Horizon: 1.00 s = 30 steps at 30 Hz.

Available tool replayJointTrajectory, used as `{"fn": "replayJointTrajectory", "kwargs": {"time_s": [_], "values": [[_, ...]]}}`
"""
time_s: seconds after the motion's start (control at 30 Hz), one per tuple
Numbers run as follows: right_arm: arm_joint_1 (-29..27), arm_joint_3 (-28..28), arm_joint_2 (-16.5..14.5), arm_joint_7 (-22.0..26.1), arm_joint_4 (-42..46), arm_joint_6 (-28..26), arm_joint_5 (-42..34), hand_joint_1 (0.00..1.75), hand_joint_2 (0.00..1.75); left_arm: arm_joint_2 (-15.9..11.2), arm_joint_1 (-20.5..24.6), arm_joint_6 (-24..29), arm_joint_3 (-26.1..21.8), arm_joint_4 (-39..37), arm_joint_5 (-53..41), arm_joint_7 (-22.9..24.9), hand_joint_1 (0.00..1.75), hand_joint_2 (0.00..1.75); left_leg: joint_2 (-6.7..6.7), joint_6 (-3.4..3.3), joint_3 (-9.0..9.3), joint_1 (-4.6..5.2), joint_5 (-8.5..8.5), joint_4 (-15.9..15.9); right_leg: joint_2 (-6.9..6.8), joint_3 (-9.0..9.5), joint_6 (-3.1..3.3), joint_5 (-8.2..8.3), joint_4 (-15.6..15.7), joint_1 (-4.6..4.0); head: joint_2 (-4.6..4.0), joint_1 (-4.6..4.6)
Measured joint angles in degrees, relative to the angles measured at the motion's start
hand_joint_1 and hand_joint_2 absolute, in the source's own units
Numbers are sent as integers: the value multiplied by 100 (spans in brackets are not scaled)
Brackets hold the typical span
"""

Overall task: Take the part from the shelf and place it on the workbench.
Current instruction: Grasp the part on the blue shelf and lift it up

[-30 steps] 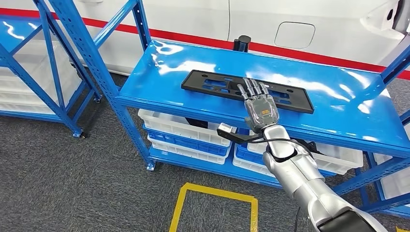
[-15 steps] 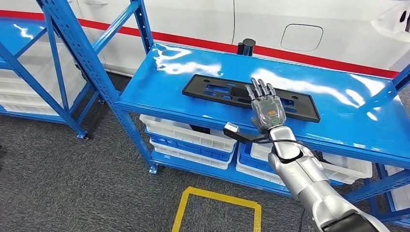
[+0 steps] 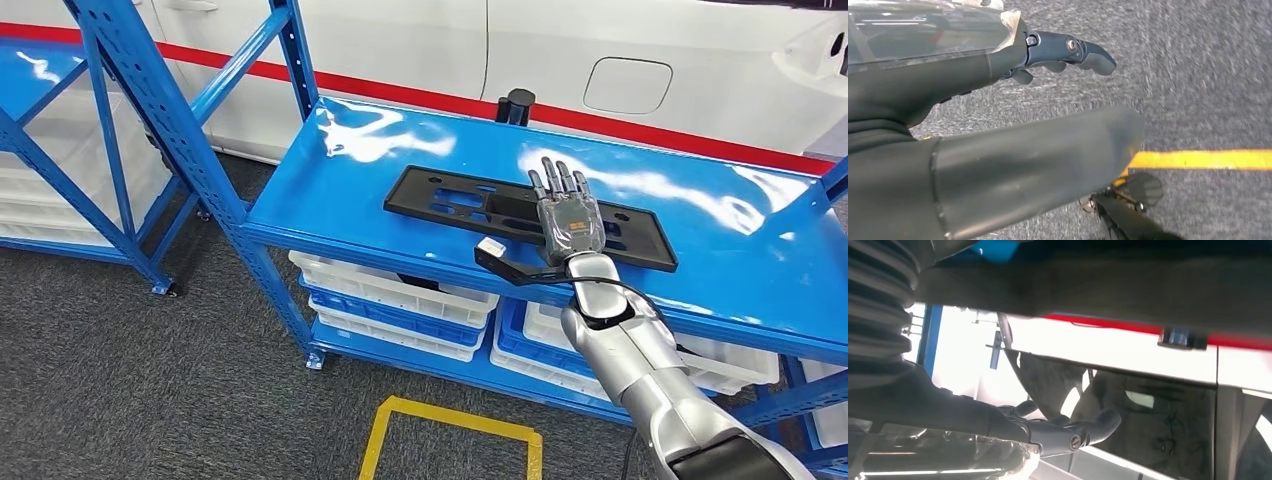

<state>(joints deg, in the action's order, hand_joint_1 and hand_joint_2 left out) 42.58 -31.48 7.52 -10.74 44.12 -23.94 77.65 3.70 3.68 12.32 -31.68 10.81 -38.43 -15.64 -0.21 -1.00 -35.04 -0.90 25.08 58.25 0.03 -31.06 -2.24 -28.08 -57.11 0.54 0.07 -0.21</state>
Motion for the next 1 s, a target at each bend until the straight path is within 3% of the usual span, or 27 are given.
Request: {"fn": "replayJointTrajectory", "kwargs": {"time_s": [0.07,0.13,0.2,0.23,0.27,0.33,0.4,0.47,0.53,0.63,0.77,0.83,1.0], "values": [[18,49,9,-5,-63,10,31,0,175,-16,5,47,-1,1,13,-41,0,0,-2,-80,47,-7,0,-40,-5,-185,-14,-165,-360,7,0,8],[27,72,11,0,-143,31,64,0,175,-37,16,141,-2,1,15,-113,0,0,-6,-127,66,0,25,-47,-4,-639,20,-434,-1169,14,0,13],[7,74,12,14,-209,54,80,0,175,-44,20,210,-2,1,7,-158,0,0,-15,-149,89,9,55,-45,-4,-1032,2,-537,-1753,18,0,13],[2,74,11,21,-228,60,83,0,175,-45,18,225,-2,1,4,-167,0,0,-20,-150,111,10,73,-44,-4,-1079,-36,-454,-1731,20,0,13],[6,75,10,27,-243,61,84,0,175,-45,18,229,-2,1,1,-172,0,0,-26,-142,141,9,93,-43,-5,-1008,-85,-285,-1478,24,0,15],[27,76,8,31,-270,63,84,0,175,-43,22,231,-2,1,-2,-178,0,0,-39,-104,202,21,145,-36,-5,-671,-150,117,-644,25,0,18],[45,77,6,32,-291,64,84,0,175,-48,28,232,-2,1,-4,-180,0,0,-56,-76,228,56,202,-24,-1,-429,-108,335,-119,28,0,11],[64,78,-3,33,-298,65,84,1,175,-63,28,236,-2,1,-4,-180,0,0,-64,-146,237,72,225,-20,4,-384,-50,372,-51,33,0,3],[85,77,-11,39,-306,71,93,23,175,-70,26,237,-2,1,-4,-191,0,0,-61,-208,253,62,219,-36,9,-379,-36,373,-50,19,0,4],[104,71,-30,69,-325,100,128,70,175,-63,27,245,-2,1,11,-212,0,0,-56,-154,278,51,213,-79,15,-379,-9,362,-52,-2,0,4],[102,60,-81,101,-345,169,163,116,175,-61,27,285,-2,1,57,-232,0,0,-51,-59,289,41,202,-109,18,-384,6,355,-57,-12,0,4],[101,52,-104,97,-358,245,198,125,175,-55,26,302,-2,1,65,-244,0,0,-50,-25,288,36,203,-111,17,-385,8,353,-59,-18,0,5],[102,18,-138,43,-389,569,274,126,175,-42,24,338,-25,1,98,-254,0,0,-50,3,286,41,204,-111,17,-384,9,352,-60,-16,0,8]]}}
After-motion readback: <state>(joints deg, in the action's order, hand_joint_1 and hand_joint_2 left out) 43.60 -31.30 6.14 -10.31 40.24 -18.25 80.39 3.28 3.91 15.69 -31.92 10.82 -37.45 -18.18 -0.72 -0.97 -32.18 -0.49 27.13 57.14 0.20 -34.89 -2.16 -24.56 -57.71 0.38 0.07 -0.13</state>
